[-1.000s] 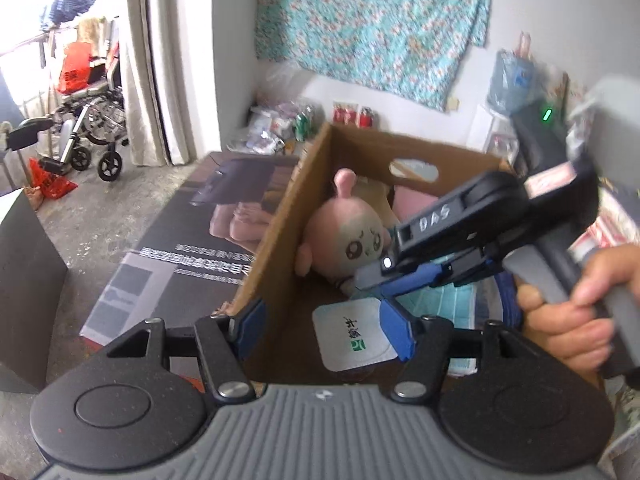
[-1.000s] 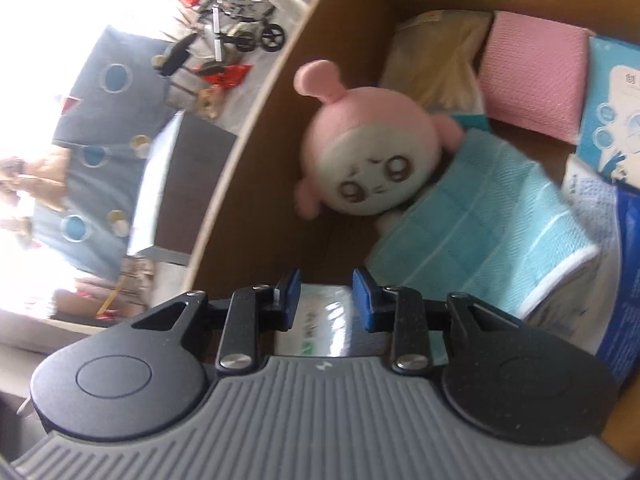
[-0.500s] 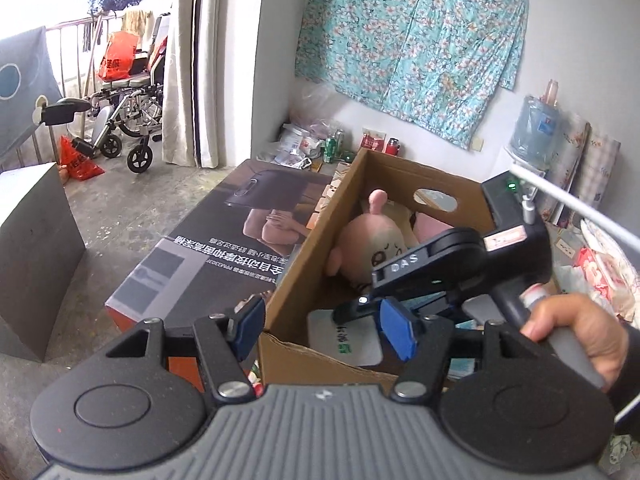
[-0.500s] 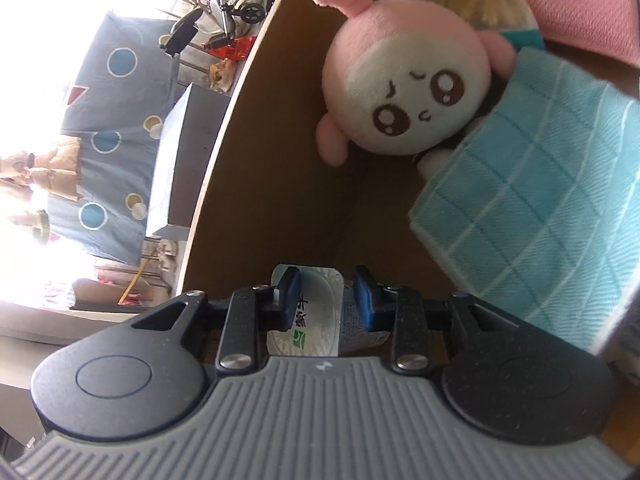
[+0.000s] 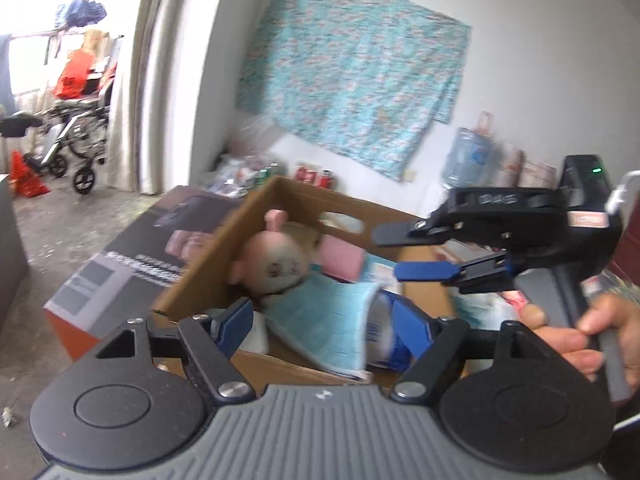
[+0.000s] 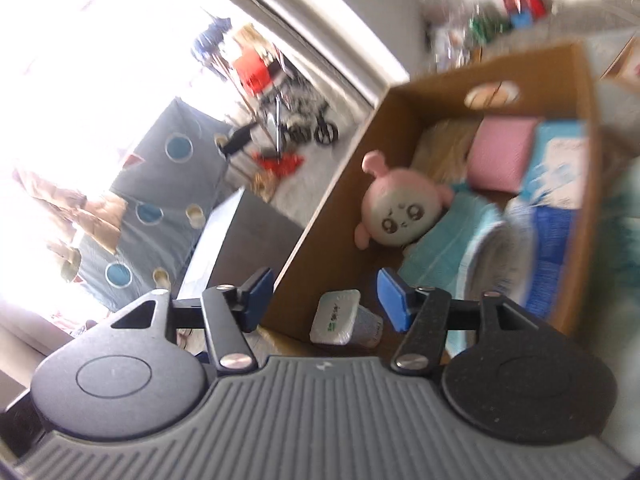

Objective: Organize soft objects
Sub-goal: 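Move the right gripper to the orange-striped cloth and grasp it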

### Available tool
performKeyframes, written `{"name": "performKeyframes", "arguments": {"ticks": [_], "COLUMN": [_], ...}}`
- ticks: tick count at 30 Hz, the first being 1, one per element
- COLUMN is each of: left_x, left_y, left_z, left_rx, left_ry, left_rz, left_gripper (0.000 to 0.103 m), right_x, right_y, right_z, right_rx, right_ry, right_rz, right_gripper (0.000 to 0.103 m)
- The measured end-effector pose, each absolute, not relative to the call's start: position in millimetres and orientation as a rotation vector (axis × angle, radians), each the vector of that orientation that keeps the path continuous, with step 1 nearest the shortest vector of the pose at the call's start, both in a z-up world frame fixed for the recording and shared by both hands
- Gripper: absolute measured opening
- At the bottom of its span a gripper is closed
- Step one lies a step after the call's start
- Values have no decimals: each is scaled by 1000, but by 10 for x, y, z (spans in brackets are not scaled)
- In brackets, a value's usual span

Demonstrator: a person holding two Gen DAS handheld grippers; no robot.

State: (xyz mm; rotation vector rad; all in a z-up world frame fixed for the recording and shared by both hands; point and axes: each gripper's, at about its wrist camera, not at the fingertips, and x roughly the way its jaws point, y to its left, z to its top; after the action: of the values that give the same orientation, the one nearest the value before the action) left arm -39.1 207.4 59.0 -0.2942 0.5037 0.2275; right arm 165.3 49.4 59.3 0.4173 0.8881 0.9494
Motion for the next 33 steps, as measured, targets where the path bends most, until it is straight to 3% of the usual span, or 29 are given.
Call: {"name": "performKeyframes", "arguments": {"ticks": [7, 21, 33], "left_x": [-478, -122, 655], "left_y": [1447, 158, -694], "left_z": [625, 236, -452], "left_rx": [-250, -149, 28], "left_ry": [476, 627, 798], "left_rz": [102, -228, -396], "left_gripper": [83, 84, 84], "right_x": [1125, 582, 891], "right_y": [-674, -2621, -2986], "right_z": [588, 175, -166], "right_rx": [422, 368, 255], "right_ry": [829, 790, 854], "right_rz": [832, 400, 283], "right_gripper": [62, 66, 69]}}
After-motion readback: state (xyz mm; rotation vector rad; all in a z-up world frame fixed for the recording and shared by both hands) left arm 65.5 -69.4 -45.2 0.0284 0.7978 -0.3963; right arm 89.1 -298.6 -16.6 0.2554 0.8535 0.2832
